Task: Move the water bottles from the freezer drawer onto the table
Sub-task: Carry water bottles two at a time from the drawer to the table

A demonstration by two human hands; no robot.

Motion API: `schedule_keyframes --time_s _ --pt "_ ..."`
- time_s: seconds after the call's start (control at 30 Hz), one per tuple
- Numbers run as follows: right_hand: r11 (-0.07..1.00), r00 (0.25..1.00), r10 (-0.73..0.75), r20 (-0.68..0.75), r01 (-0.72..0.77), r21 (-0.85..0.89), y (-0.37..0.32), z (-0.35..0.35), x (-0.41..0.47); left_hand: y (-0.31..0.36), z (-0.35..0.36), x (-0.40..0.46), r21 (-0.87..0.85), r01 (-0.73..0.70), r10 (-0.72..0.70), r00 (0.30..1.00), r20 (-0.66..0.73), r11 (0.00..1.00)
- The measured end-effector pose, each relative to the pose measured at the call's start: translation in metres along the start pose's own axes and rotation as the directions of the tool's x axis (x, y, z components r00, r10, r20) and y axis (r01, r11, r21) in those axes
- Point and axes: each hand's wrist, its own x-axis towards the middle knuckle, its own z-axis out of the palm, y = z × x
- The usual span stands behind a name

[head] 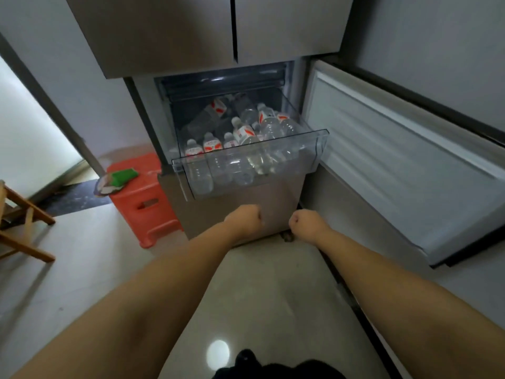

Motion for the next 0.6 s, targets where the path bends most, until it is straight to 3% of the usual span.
schedule_keyframes --time_s 0.17,0.33,0.47,0.6 --pt "0.985 0.981 -0.040 -0.188 0.070 0.158 -0.032 -0.031 0.059 0.007 -0.048 0.056 -0.061 -0.093 0.088 0.993 -0.079 0.994" --pt "0.976 0.921 -0.116 -0.372 0.176 0.131 -0.062 -0.079 0.122 0.018 -0.104 0.115 -0.164 -0.142 0.100 0.965 -0.241 0.976" --pt "0.956 0.869 -0.160 -0.467 0.254 0.145 -0.078 -0.116 0.186 0.017 -0.140 0.165 -0.239 -0.054 -0.016 0.960 -0.281 0.970" --pt "0.967 0.899 -0.173 -0.402 0.232 0.103 -0.083 -0.147 0.243 0.000 -0.152 0.219 -0.335 0.162 -0.242 0.946 -0.214 0.928"
